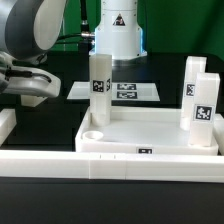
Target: Assemble desk
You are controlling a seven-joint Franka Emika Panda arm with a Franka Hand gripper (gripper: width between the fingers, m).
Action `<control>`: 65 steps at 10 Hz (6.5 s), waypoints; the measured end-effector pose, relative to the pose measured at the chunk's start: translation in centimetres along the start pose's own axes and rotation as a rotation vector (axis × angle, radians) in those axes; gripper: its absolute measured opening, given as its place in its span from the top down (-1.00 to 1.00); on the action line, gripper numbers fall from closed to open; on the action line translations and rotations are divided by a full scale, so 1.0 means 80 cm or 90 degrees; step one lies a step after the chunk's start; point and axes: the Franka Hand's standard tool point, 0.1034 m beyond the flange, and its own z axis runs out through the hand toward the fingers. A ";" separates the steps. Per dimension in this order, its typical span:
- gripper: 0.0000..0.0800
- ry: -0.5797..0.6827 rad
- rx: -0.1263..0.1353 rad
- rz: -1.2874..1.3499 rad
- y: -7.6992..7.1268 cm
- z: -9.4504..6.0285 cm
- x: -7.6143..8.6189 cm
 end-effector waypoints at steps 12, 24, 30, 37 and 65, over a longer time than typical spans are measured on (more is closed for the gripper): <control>0.28 -0.020 -0.009 0.006 -0.008 0.017 0.014; 0.28 0.028 -0.038 -0.028 -0.040 -0.061 -0.037; 0.28 0.283 -0.050 -0.055 -0.079 -0.159 -0.046; 0.28 0.581 -0.060 -0.074 -0.124 -0.203 -0.055; 0.28 0.989 -0.080 -0.085 -0.247 -0.260 -0.053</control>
Offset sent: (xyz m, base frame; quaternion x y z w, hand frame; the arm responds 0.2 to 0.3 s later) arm -0.0017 0.0082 -0.0057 -0.0031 0.0064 0.0092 0.9999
